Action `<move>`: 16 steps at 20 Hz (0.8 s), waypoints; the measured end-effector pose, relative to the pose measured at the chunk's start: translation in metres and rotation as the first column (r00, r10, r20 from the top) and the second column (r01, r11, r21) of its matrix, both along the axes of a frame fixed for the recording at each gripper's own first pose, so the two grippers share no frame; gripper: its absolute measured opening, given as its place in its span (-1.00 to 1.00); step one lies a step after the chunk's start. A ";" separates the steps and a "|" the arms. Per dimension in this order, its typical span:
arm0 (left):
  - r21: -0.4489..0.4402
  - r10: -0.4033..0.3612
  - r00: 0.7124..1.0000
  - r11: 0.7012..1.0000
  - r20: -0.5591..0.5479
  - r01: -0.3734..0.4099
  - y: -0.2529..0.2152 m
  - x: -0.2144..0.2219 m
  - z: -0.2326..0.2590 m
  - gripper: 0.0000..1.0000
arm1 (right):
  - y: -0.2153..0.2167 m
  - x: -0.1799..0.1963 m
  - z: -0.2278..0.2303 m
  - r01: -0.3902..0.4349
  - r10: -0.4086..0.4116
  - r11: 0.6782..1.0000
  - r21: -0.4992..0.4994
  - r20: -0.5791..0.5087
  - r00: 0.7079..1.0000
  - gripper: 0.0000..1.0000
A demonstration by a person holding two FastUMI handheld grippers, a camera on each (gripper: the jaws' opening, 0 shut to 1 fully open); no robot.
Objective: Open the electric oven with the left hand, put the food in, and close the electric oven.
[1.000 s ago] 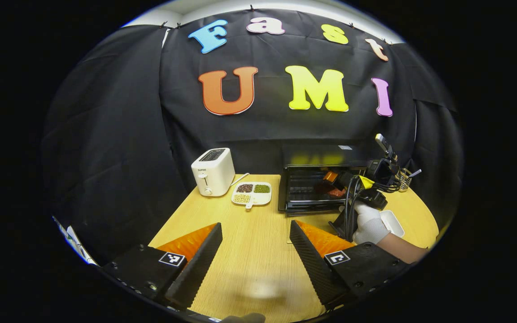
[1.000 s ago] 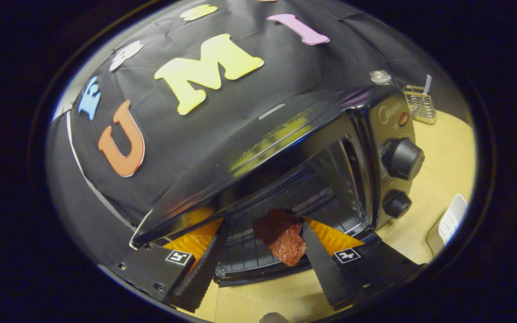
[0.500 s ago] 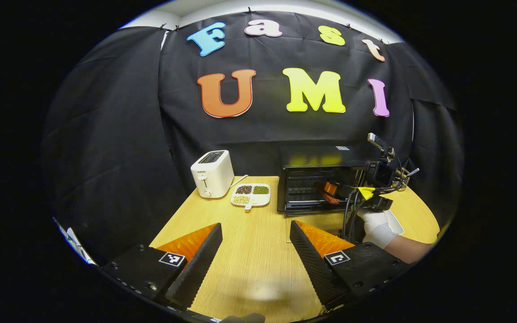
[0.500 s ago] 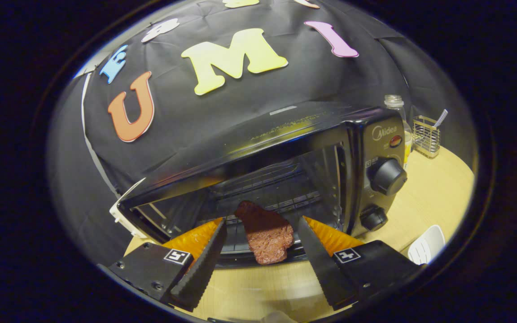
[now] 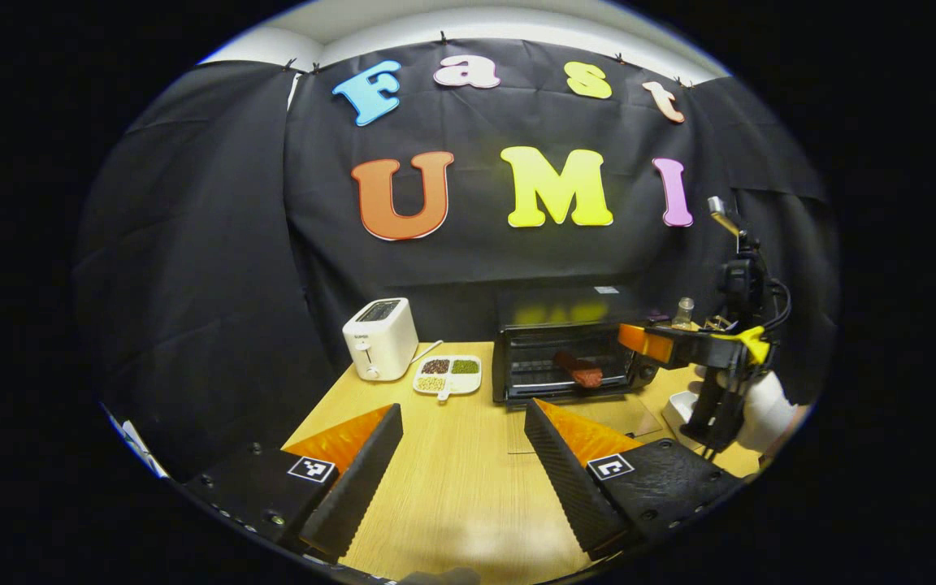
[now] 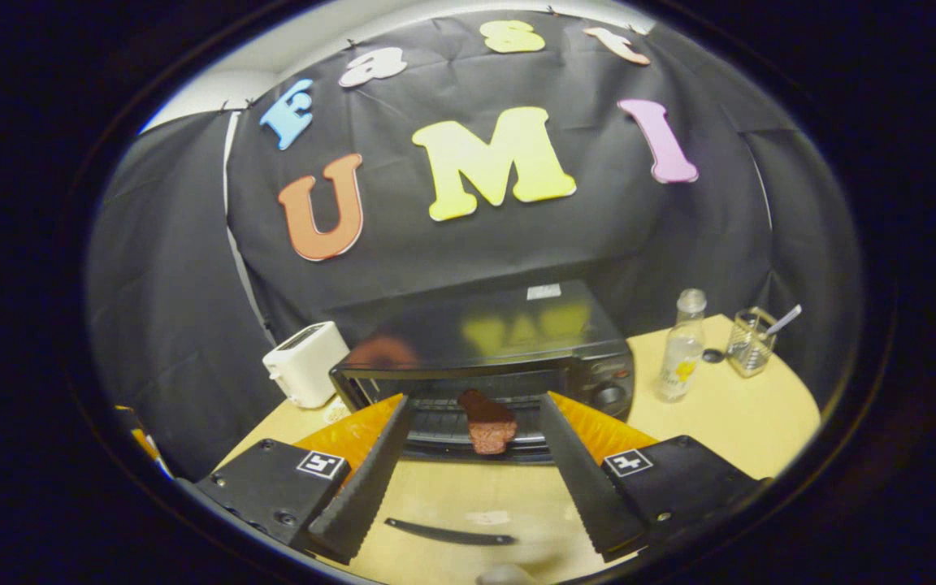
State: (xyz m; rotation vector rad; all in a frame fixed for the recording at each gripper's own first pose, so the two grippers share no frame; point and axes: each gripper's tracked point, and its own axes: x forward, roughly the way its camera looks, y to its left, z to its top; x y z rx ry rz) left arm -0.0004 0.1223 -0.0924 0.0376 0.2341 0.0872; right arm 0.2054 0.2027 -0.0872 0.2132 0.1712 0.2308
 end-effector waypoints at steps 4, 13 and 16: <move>-0.036 -0.054 0.998 0.998 -0.008 0.054 -0.032 0.004 -0.028 0.94 | -0.060 -0.061 0.052 0.027 -0.022 0.997 -0.066 0.075 0.997 1.00; -0.037 -0.050 0.979 0.998 -0.199 0.043 -0.132 0.018 -0.139 0.94 | -0.235 -0.145 0.076 0.148 -0.135 0.978 -0.144 0.100 0.986 1.00; -0.017 -0.033 0.975 0.999 -0.220 0.030 -0.158 0.023 -0.161 0.94 | -0.274 -0.164 0.072 0.126 -0.108 0.974 -0.186 0.102 0.989 1.00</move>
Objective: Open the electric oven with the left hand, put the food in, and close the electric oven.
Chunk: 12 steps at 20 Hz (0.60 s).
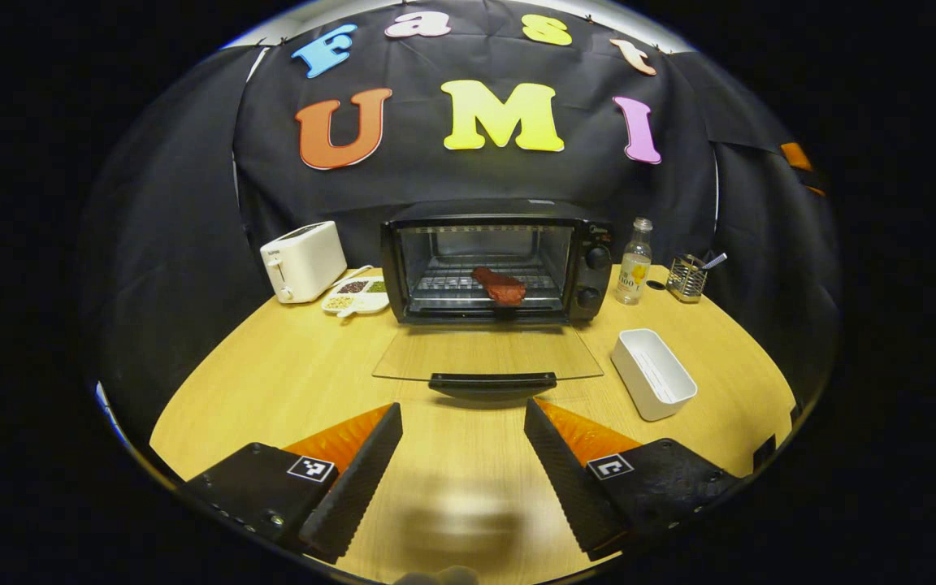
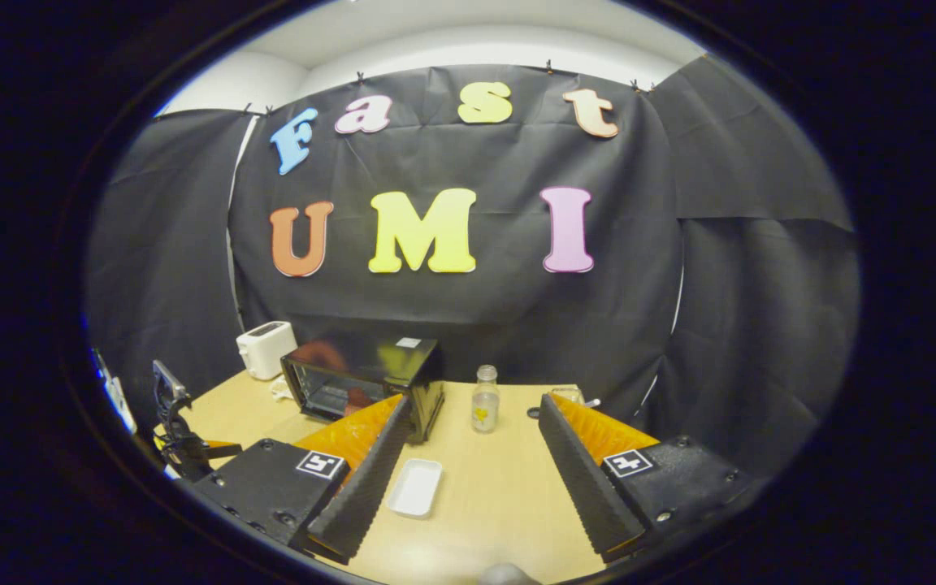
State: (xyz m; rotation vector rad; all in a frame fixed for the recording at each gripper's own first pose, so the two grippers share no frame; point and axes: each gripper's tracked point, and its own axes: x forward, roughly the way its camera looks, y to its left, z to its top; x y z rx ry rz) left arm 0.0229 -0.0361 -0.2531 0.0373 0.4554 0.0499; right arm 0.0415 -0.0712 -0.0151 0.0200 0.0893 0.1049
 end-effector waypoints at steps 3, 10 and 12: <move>0.009 0.001 1.000 1.000 -0.030 0.000 -0.015 0.008 -0.027 0.93 | -0.023 -0.006 -0.005 0.017 -0.017 0.999 -0.033 -0.020 1.000 0.93; -0.018 -0.021 0.997 1.000 -0.078 0.019 -0.013 0.046 -0.066 0.94 | -0.020 -0.029 -0.002 0.119 -0.120 0.992 -0.035 -0.036 0.992 0.93; -0.010 -0.030 0.995 1.000 -0.098 0.029 -0.011 0.055 -0.078 0.94 | -0.014 -0.029 -0.001 0.138 -0.139 0.990 -0.020 -0.049 0.989 1.00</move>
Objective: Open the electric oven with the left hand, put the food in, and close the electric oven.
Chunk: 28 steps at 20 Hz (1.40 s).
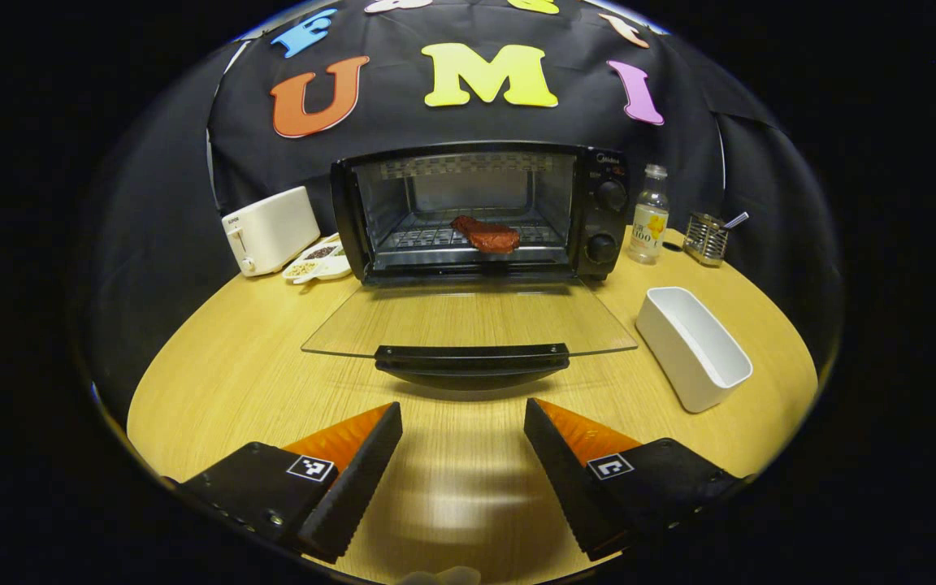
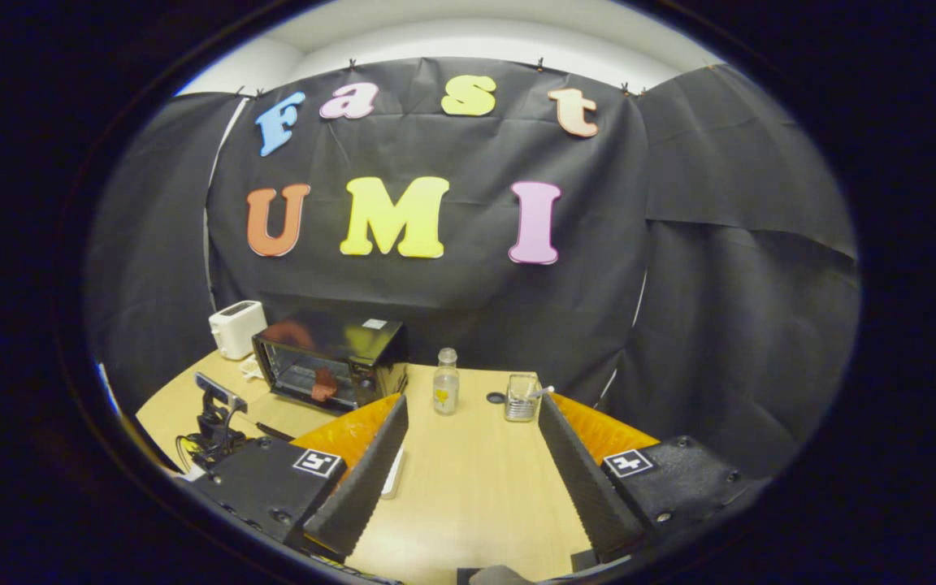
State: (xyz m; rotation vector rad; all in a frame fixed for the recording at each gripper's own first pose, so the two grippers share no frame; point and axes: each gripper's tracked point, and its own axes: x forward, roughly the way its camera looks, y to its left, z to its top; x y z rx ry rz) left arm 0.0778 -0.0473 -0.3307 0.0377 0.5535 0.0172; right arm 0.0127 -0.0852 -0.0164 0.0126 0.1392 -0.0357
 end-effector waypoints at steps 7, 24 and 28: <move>0.037 -0.047 0.999 0.998 -0.007 0.047 0.002 0.025 -0.008 0.94 | 0.013 -0.006 0.008 0.053 -0.053 0.999 -0.008 0.004 0.999 1.00; -0.009 -0.080 0.996 0.997 0.048 0.081 -0.011 0.015 0.019 0.94 | 0.016 -0.002 0.007 0.075 -0.076 0.997 0.028 0.002 0.997 0.97; -0.003 -0.079 0.997 0.997 0.002 0.079 -0.015 0.013 -0.004 0.94 | 0.016 0.000 0.008 0.070 -0.070 0.997 0.019 -0.008 0.998 1.00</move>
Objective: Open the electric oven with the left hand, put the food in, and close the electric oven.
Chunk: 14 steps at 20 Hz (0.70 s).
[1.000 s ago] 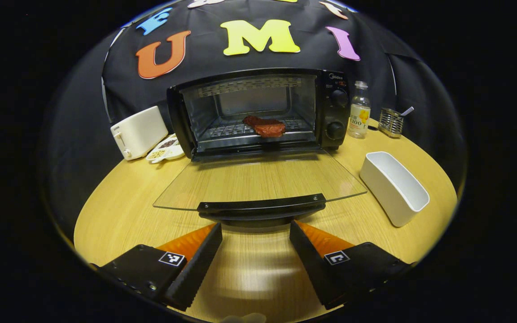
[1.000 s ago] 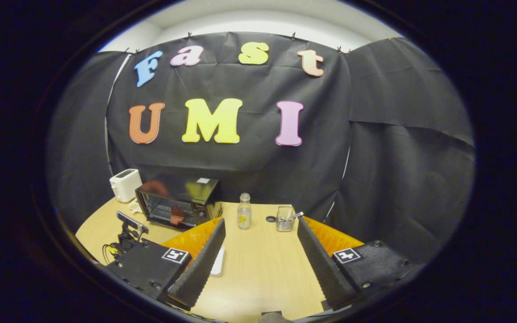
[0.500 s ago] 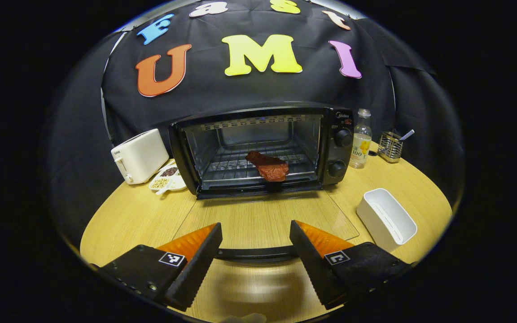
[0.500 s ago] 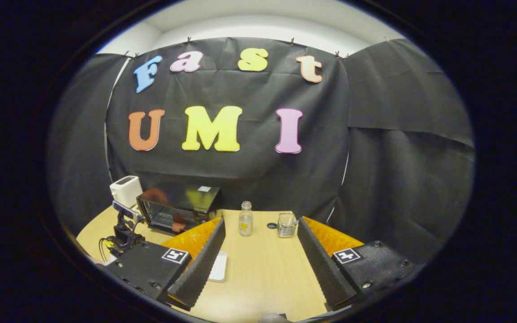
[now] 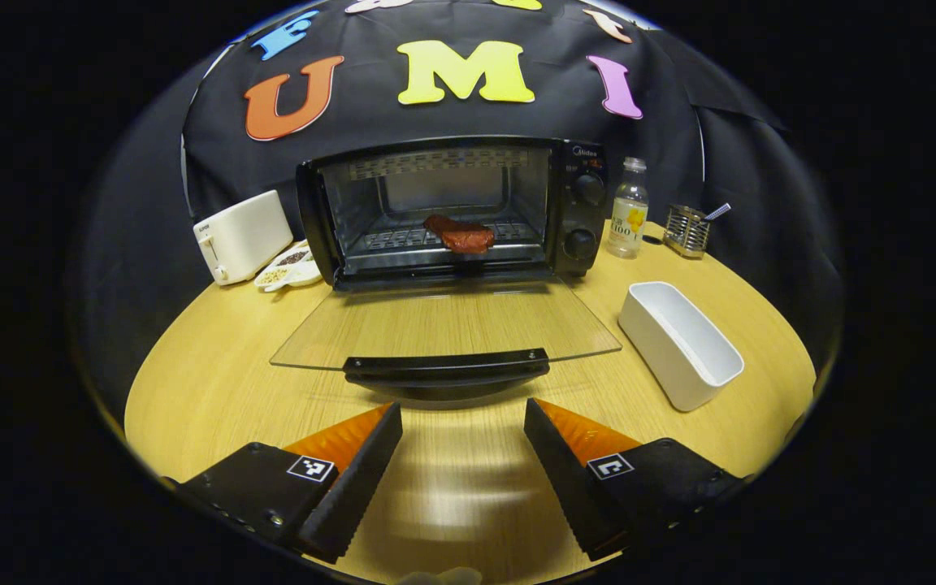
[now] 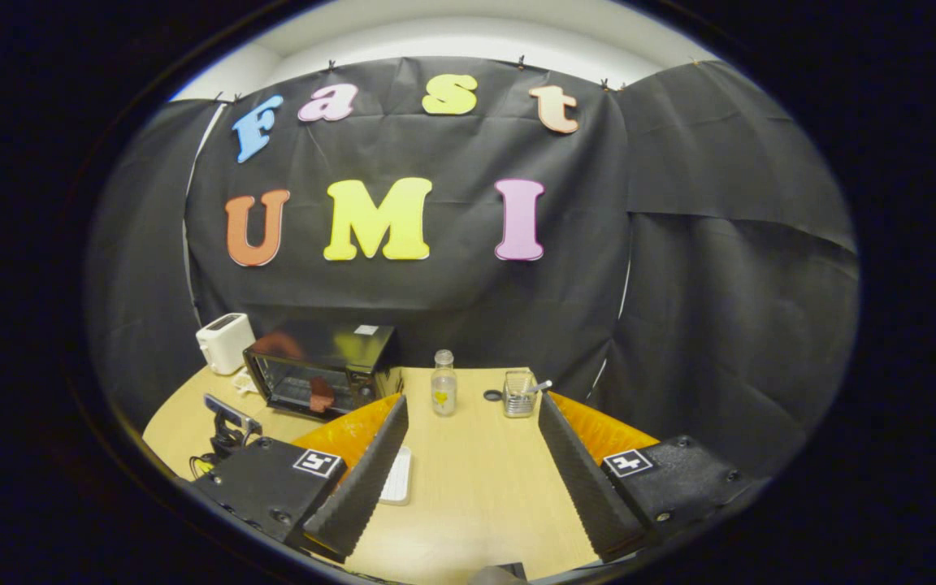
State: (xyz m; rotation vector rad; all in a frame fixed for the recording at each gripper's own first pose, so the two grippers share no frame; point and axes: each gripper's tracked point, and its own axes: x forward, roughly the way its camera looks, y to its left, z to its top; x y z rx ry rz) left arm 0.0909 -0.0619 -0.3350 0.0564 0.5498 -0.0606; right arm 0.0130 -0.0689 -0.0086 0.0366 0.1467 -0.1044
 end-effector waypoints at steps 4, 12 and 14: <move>0.016 0.020 0.999 1.000 -0.036 -0.020 0.008 0.010 -0.016 0.94 | -0.005 0.001 -0.002 0.009 -0.009 1.000 -0.020 -0.010 1.000 1.00; 0.021 0.022 1.000 1.000 0.003 -0.022 0.015 0.026 0.010 0.94 | -0.019 -0.003 -0.004 0.039 -0.039 0.999 -0.002 -0.010 0.999 1.00; 0.026 0.006 0.999 1.000 0.036 -0.007 0.015 0.031 0.026 0.94 | -0.018 -0.003 -0.005 0.042 -0.042 0.999 0.005 -0.008 0.999 1.00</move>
